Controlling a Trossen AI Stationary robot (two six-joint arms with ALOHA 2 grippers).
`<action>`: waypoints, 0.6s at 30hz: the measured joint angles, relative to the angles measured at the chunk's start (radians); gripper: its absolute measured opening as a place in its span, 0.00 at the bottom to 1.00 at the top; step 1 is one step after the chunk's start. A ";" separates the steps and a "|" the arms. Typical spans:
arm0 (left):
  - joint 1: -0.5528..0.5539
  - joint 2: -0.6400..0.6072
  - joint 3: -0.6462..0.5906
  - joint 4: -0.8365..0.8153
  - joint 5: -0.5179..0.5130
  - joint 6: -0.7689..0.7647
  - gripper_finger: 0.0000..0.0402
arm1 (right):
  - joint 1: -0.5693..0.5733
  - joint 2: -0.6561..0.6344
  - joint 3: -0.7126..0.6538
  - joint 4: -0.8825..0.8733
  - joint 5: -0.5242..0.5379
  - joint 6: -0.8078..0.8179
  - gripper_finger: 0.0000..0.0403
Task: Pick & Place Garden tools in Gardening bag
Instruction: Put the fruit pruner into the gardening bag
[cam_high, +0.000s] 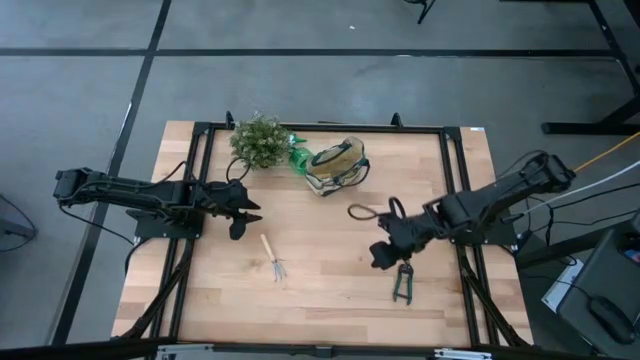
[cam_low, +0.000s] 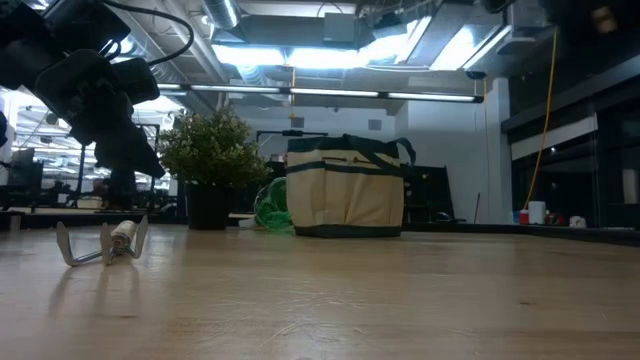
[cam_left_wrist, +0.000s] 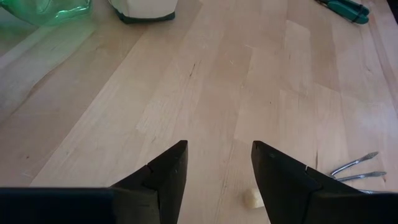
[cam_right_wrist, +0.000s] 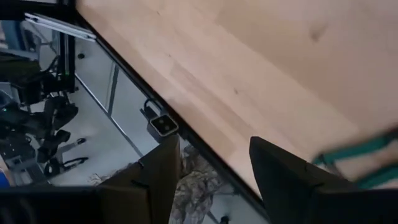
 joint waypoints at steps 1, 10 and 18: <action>0.000 0.000 0.000 0.000 0.000 0.000 0.43 | 0.020 0.006 0.000 0.000 0.007 0.033 0.50; 0.000 0.000 0.000 0.000 0.000 0.000 0.43 | 0.146 0.086 0.000 -0.026 0.009 0.267 0.50; 0.000 0.000 0.000 0.000 0.000 0.000 0.43 | 0.204 0.188 0.000 -0.122 0.017 0.330 0.50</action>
